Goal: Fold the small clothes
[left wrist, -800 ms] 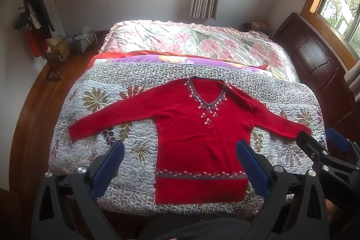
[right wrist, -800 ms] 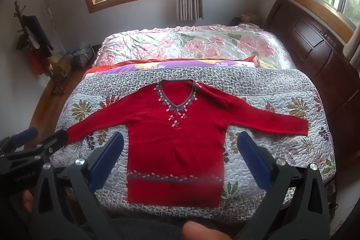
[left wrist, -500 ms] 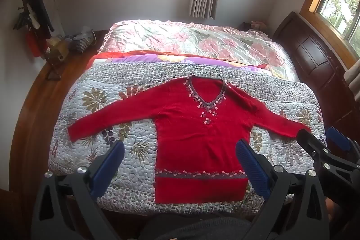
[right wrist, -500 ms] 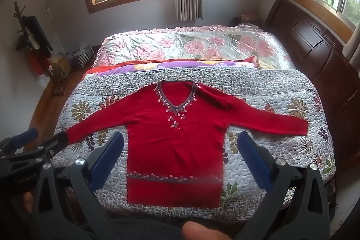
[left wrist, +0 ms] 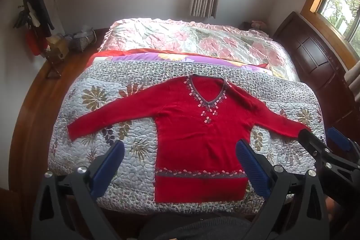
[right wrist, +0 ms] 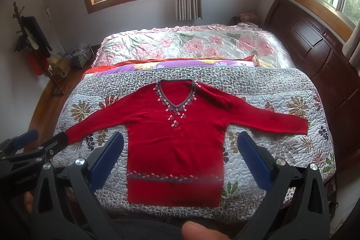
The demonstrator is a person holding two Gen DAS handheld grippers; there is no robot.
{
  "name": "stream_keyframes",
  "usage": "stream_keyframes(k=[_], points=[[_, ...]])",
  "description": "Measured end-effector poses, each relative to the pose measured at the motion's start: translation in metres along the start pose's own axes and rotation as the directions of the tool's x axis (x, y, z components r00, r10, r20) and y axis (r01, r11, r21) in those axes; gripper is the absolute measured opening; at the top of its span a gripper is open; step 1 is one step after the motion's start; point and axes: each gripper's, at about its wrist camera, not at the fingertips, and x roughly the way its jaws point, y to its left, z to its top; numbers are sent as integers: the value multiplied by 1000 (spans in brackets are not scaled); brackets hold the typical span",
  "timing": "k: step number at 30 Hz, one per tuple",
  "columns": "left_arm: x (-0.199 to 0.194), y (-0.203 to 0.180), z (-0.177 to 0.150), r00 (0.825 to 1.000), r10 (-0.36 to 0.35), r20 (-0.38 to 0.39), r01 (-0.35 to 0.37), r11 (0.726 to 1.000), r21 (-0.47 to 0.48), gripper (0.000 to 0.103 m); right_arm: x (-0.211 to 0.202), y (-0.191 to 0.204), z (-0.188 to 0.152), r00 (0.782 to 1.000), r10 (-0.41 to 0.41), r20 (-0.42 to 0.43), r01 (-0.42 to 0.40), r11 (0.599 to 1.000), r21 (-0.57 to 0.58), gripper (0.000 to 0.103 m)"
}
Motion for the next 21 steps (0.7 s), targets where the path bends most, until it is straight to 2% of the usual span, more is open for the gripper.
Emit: stream_keyframes(k=[21], points=[[0,1,-2,1000,-1,-2,1,1000,-2,99,-1,0,-4,1000,-2,1,2,1000,4,100]])
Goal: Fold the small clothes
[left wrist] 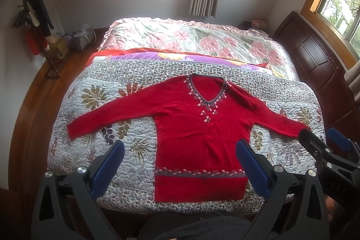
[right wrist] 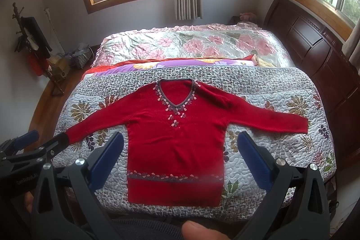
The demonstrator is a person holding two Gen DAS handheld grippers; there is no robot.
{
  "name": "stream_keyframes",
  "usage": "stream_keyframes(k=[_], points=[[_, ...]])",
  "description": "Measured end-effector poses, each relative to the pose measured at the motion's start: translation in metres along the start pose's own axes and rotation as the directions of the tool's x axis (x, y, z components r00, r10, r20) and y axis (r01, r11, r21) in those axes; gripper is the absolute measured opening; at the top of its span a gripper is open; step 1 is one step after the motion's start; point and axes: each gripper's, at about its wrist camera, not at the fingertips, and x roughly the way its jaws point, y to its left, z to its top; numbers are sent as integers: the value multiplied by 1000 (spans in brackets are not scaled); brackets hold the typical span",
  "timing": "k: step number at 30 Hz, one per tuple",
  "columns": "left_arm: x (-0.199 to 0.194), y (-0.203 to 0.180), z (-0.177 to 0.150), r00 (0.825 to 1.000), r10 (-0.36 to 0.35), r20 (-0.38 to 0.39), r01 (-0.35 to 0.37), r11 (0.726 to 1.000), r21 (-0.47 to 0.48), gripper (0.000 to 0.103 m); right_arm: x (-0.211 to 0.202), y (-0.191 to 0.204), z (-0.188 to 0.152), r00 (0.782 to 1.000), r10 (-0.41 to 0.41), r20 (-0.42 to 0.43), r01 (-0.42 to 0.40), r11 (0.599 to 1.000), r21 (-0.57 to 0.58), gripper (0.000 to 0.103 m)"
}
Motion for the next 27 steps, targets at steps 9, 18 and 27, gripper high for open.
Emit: stream_keyframes(k=[9,18,27], points=[[0,1,0,1000,0,1,0,1000,-3,99,-1,1,-1,1000,0,2,0,1000,-2,100],[0,2,0,1000,-1,0,1,1000,-5,99,-2,3,-1,1000,1,-2,-1,1000,-2,100],[1,2,0,1000,-1,0,1,1000,-5,99,-1,3,-1,1000,1,-2,-1,1000,-2,100]])
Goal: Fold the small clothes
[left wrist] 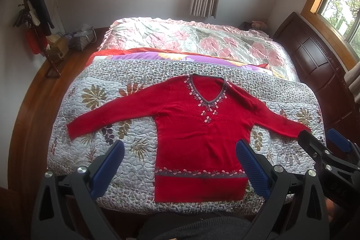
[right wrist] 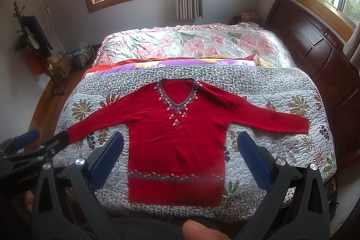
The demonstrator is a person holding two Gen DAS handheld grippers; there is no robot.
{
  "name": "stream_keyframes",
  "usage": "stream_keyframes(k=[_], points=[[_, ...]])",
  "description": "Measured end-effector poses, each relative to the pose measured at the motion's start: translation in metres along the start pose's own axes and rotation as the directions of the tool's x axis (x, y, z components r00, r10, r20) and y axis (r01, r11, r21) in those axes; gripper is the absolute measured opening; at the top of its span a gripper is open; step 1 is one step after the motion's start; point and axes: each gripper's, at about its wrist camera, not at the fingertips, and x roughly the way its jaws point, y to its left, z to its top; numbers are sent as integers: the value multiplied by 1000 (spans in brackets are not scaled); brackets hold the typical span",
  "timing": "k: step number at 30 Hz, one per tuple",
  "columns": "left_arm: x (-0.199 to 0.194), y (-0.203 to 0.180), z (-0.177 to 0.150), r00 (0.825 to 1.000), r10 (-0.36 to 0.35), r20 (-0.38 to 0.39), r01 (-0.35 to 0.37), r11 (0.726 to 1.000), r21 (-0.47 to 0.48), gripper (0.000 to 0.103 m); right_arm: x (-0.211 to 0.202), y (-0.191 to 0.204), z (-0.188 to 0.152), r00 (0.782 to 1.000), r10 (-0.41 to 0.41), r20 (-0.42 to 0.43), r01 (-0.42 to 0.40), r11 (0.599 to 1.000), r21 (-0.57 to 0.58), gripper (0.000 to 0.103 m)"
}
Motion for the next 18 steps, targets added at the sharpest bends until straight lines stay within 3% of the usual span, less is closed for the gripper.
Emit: stream_keyframes(k=[18], points=[[1,1,-1,1000,-2,-6,2,1000,0,99,1,2,1,1000,0,-3,0,1000,0,100]])
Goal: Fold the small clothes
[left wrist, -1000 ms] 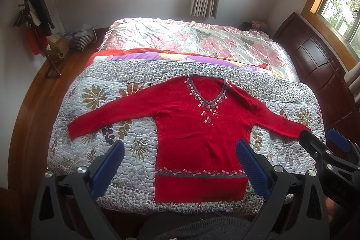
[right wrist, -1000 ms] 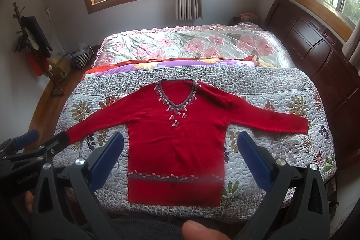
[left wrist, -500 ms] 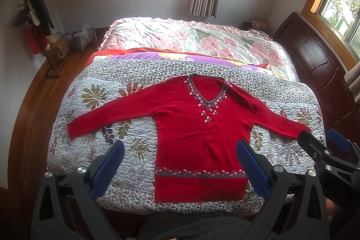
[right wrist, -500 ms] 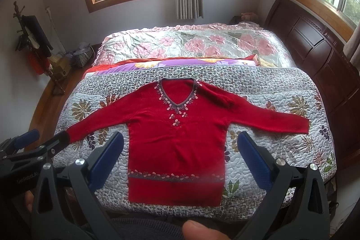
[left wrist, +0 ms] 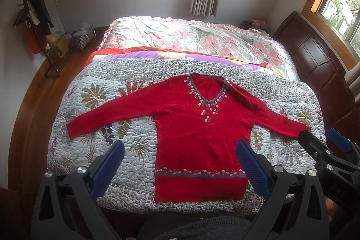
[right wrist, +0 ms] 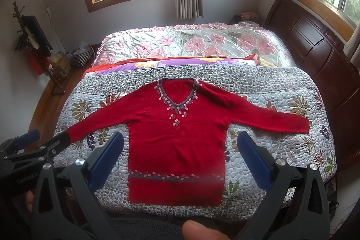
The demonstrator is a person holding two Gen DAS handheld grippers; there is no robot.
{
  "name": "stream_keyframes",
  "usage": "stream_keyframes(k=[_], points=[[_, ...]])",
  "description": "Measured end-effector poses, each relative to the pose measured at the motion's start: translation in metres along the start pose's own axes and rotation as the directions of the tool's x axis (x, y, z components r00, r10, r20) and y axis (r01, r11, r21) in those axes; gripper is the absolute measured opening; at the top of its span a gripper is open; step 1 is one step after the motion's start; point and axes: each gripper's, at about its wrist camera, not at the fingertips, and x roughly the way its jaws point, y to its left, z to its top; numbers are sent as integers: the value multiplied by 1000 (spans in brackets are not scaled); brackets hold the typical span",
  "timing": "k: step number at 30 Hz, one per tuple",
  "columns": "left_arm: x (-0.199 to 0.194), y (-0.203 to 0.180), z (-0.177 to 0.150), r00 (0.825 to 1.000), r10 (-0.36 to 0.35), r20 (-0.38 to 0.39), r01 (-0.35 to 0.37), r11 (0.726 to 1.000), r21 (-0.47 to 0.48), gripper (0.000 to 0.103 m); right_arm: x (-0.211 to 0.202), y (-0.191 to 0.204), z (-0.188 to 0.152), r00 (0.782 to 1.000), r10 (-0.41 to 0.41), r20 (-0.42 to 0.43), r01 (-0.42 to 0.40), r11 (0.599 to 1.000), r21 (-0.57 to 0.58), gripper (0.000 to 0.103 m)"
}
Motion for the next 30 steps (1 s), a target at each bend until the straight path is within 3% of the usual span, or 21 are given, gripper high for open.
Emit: stream_keyframes(k=[20,27,30], points=[[15,-5,8,1000,-15,-18,15,1000,-3,99,9,1,0,1000,-2,-7,2,1000,2,100],[43,-6,19,996,-89,12,89,996,-30,99,17,-20,7,999,-32,2,32,999,18,100],[55,-15,24,978,-181,103,176,983,59,99,21,-41,6,994,-40,102,37,999,34,100]])
